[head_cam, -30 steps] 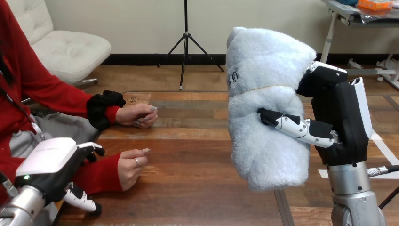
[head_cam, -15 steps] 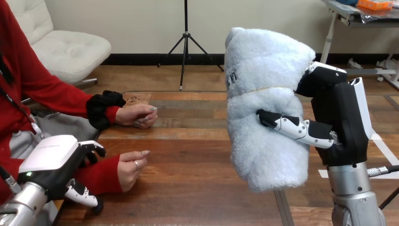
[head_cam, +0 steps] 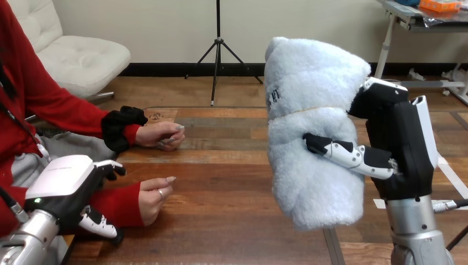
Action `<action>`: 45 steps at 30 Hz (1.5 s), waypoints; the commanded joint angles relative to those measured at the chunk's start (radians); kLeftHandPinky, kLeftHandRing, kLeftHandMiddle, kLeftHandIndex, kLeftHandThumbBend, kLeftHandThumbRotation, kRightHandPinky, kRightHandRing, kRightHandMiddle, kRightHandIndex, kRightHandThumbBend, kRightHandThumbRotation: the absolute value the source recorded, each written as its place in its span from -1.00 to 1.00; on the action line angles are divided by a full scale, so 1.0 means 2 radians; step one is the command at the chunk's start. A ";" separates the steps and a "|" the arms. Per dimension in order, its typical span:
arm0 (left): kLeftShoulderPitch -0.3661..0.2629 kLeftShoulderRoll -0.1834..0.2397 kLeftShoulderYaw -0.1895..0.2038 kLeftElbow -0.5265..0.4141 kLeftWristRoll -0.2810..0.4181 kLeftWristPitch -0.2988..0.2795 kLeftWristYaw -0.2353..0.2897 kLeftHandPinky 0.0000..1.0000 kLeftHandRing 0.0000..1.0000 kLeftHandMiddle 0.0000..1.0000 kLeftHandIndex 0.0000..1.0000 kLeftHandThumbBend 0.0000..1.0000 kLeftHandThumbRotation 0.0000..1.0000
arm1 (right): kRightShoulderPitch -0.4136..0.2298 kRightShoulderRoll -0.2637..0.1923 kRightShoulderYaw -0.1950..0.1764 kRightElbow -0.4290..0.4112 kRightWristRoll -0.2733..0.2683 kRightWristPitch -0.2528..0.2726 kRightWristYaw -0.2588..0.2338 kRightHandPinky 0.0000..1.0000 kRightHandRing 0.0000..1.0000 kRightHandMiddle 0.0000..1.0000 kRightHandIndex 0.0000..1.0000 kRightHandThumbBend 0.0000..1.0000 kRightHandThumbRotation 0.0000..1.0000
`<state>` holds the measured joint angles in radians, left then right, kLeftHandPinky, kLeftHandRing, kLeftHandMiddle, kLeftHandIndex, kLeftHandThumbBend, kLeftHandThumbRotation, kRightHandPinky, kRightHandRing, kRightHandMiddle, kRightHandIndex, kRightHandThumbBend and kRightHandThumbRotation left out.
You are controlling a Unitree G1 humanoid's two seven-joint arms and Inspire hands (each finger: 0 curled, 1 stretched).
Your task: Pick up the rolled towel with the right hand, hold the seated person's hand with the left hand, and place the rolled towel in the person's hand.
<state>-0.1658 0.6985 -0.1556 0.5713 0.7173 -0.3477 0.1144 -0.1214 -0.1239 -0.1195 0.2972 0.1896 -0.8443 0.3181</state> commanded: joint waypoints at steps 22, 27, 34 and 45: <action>-0.056 -0.020 -0.064 0.078 0.011 -0.005 0.034 0.32 0.37 0.47 0.54 1.00 -0.77 | -0.013 -0.003 0.001 -0.057 0.030 0.016 0.008 -0.69 -0.55 -0.37 -0.34 0.36 -1.00; -0.059 -0.021 -0.069 0.079 0.013 0.001 0.031 0.26 0.31 0.41 0.50 1.00 -0.82 | -0.012 -0.002 0.003 -0.062 0.040 0.024 0.012 -0.69 -0.55 -0.37 -0.34 0.37 -1.00; -0.060 -0.021 -0.072 0.077 0.007 0.009 0.022 0.17 0.22 0.31 0.41 0.99 -0.88 | -0.015 -0.002 0.001 -0.062 0.041 0.021 0.014 -0.68 -0.55 -0.38 -0.34 0.39 -1.00; -0.054 -0.017 -0.075 0.063 0.009 0.017 0.016 0.00 0.06 0.14 0.23 0.95 -0.98 | -0.016 -0.002 0.000 -0.064 0.043 0.022 0.014 -0.67 -0.55 -0.38 -0.33 0.39 -1.00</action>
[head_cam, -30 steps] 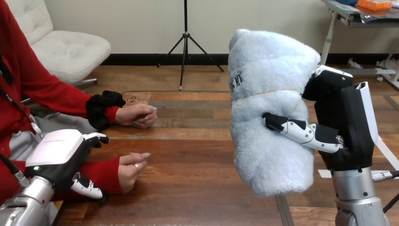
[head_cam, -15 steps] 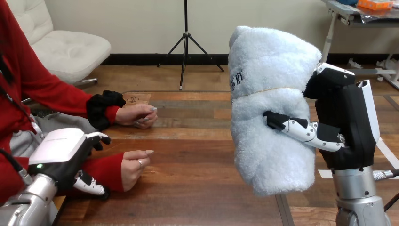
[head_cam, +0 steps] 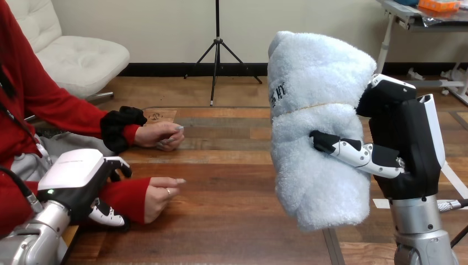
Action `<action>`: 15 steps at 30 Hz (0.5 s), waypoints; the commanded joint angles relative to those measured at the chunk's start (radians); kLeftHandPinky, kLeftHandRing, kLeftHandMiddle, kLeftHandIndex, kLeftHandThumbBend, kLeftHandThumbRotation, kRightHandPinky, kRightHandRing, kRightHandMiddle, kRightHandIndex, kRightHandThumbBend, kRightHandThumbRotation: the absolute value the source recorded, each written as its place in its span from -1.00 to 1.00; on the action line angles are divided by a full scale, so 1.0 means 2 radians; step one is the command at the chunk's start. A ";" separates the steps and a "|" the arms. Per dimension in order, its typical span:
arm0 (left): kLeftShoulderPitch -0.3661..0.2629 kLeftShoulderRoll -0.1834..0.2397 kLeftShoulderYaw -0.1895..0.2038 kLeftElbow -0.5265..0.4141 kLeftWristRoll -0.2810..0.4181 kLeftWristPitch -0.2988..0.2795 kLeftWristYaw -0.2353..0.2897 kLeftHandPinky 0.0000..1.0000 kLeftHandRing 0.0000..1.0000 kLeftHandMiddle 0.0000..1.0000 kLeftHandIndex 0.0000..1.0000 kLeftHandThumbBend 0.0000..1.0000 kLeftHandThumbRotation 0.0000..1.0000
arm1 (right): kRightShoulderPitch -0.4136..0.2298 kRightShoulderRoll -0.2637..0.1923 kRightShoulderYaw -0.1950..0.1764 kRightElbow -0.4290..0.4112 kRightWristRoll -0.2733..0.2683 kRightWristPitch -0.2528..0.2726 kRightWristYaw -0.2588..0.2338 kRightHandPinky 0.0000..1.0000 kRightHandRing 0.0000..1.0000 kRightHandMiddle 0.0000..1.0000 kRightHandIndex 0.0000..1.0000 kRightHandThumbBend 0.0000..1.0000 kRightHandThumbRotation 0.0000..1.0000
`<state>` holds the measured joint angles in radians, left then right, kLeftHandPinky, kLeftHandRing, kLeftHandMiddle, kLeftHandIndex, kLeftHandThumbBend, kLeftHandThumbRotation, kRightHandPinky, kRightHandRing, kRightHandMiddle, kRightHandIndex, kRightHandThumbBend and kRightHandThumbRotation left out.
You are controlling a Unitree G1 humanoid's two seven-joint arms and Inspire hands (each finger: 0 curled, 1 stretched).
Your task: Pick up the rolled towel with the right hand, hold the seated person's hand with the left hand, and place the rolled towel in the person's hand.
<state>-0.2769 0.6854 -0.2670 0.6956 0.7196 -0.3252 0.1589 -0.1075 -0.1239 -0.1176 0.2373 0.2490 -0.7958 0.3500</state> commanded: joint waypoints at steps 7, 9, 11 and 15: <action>0.004 -0.009 -0.022 -0.003 0.006 0.009 -0.006 -0.08 -0.02 0.06 0.12 0.95 -1.00 | -0.025 -0.001 -0.001 -0.033 0.015 -0.001 -0.002 -0.67 -0.55 -0.38 -0.33 0.39 -1.00; 0.005 -0.009 -0.023 -0.004 0.006 0.013 -0.007 -0.10 -0.05 0.03 0.09 0.95 -1.00 | -0.026 -0.001 -0.001 -0.032 0.016 -0.001 -0.002 -0.67 -0.55 -0.38 -0.33 0.38 -1.00; 0.005 -0.009 -0.025 -0.004 0.006 0.016 -0.007 -0.12 -0.07 0.01 0.06 0.95 -1.00 | -0.026 -0.001 -0.001 -0.032 0.016 0.000 -0.002 -0.67 -0.55 -0.38 -0.33 0.38 -1.00; 0.007 -0.007 -0.026 -0.005 0.004 0.018 -0.008 -0.15 -0.11 -0.02 0.03 0.94 -1.00 | -0.027 0.001 0.000 -0.031 0.024 0.003 0.002 -0.67 -0.55 -0.38 -0.33 0.38 -1.00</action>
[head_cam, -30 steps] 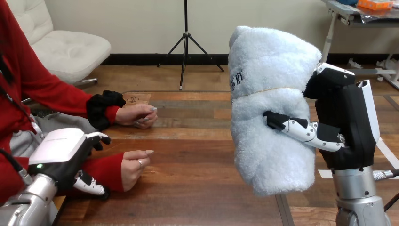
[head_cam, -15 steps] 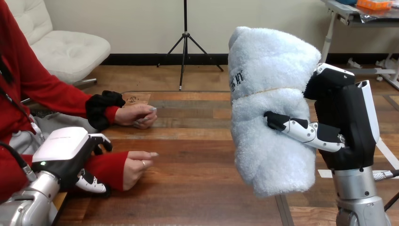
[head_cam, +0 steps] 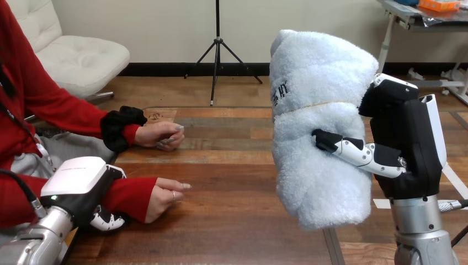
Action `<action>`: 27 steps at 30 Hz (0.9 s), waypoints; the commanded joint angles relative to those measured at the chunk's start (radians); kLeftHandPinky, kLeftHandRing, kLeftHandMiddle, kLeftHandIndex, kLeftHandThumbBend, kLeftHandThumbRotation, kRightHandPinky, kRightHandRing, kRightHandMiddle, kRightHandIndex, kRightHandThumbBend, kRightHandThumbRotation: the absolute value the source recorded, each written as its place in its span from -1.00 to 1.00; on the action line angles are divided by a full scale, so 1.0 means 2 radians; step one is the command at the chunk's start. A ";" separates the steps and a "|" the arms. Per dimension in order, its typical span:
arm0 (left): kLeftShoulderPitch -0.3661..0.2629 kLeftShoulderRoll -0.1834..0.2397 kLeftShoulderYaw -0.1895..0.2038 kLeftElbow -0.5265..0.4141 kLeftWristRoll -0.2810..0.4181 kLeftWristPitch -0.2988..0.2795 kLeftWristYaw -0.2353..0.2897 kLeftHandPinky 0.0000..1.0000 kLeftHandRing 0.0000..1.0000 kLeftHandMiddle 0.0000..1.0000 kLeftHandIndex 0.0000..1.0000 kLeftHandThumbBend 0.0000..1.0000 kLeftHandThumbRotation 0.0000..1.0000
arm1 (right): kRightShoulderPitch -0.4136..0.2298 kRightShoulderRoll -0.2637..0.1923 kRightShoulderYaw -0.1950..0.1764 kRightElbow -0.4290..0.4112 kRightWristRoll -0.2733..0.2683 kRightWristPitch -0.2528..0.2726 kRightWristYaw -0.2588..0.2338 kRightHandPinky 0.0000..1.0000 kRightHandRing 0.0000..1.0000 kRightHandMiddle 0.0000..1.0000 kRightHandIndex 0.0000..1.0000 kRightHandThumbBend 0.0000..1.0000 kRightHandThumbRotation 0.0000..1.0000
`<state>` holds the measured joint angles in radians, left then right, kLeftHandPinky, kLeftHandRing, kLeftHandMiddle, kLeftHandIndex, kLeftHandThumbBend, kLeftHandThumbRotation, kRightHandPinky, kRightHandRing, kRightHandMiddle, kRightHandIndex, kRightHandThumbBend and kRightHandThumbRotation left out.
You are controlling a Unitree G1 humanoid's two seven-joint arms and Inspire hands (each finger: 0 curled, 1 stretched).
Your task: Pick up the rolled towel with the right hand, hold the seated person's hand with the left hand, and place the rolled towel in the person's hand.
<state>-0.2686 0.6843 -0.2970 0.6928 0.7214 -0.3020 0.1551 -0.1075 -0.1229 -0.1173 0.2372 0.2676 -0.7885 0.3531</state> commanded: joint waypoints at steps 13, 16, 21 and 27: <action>0.010 -0.007 -0.009 -0.009 -0.001 0.003 0.002 -0.26 -0.23 -0.12 -0.07 0.93 -1.00 | -0.031 0.002 0.001 -0.030 0.013 0.007 -0.001 -0.68 -0.56 -0.37 -0.33 0.36 -1.00; 0.012 -0.007 -0.008 -0.011 -0.002 0.001 0.005 -0.28 -0.25 -0.14 -0.10 0.93 -1.00 | -0.031 0.003 0.002 -0.031 0.013 0.010 -0.001 -0.68 -0.56 -0.36 -0.32 0.36 -1.00; 0.018 -0.006 -0.006 -0.028 -0.003 0.008 -0.001 -0.30 -0.28 -0.16 -0.13 0.90 -1.00 | -0.037 0.003 0.003 -0.022 0.007 0.006 0.000 -0.69 -0.56 -0.36 -0.32 0.36 -1.00; 0.022 -0.006 -0.005 -0.038 -0.005 0.005 0.001 -0.32 -0.30 -0.18 -0.16 0.88 -1.00 | -0.041 0.002 0.003 -0.012 -0.004 0.003 -0.002 -0.70 -0.57 -0.37 -0.34 0.34 -1.00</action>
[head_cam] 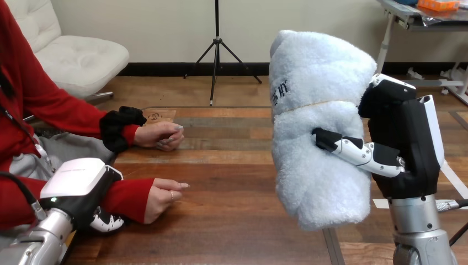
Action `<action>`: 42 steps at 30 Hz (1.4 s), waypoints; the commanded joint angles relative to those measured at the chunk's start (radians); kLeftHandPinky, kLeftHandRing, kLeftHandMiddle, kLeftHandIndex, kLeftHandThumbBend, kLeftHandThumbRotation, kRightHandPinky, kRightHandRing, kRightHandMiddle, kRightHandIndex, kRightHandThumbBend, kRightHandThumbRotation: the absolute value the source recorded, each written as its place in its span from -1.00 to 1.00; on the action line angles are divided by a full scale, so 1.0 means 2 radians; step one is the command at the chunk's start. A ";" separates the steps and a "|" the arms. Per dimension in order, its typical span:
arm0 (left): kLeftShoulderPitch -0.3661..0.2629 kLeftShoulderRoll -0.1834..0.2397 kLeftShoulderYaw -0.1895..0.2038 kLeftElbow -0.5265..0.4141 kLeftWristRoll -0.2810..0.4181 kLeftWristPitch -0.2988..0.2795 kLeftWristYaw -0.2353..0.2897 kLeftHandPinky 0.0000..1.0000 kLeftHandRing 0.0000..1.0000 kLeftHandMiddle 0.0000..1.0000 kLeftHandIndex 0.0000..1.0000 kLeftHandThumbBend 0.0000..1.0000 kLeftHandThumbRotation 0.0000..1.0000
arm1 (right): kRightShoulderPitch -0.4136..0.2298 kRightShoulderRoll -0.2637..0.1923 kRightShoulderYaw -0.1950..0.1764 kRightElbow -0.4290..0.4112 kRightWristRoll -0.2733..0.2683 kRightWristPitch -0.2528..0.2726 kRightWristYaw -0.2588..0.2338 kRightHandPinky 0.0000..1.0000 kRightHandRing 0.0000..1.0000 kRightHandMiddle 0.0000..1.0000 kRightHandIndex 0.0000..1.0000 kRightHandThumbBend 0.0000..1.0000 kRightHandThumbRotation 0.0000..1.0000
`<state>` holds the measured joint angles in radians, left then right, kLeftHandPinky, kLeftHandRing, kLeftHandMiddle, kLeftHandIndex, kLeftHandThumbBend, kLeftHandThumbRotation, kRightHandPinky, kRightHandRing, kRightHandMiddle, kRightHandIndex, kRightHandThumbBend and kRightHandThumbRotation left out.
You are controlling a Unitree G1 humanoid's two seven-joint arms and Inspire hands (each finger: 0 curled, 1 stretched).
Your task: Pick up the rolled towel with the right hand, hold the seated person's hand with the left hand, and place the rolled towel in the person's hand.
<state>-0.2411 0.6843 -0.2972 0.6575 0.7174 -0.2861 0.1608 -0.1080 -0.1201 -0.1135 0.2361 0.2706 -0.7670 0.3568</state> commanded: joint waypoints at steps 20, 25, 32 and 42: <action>0.028 -0.011 0.014 -0.067 -0.026 -0.017 0.007 -0.33 -0.38 -0.26 -0.26 0.81 -1.00 | -0.065 0.005 0.010 0.054 -0.015 -0.025 0.017 -0.68 -0.59 -0.38 -0.29 0.27 -1.00; 0.034 -0.010 0.019 -0.087 -0.031 -0.017 0.005 -0.34 -0.38 -0.27 -0.27 0.79 -1.00 | -0.075 0.007 0.013 0.082 -0.020 -0.030 0.021 -0.68 -0.59 -0.38 -0.27 0.28 -1.00; 0.046 -0.012 0.031 -0.129 -0.037 -0.012 -0.005 -0.37 -0.38 -0.27 -0.27 0.76 -1.00 | -0.095 0.012 0.015 0.136 -0.022 -0.040 0.029 -0.67 -0.57 -0.35 -0.28 0.30 -1.00; 0.062 -0.018 0.050 -0.184 -0.050 -0.006 -0.019 -0.38 -0.37 -0.28 -0.29 0.73 -1.00 | -0.138 0.013 0.012 0.249 -0.040 -0.083 0.033 -0.62 -0.51 -0.31 -0.28 0.33 -1.00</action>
<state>-0.0872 0.6860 -0.2212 0.4316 0.6591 -0.2801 0.1288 -0.2458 -0.1073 -0.0790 0.6292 0.2045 -0.8657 0.4266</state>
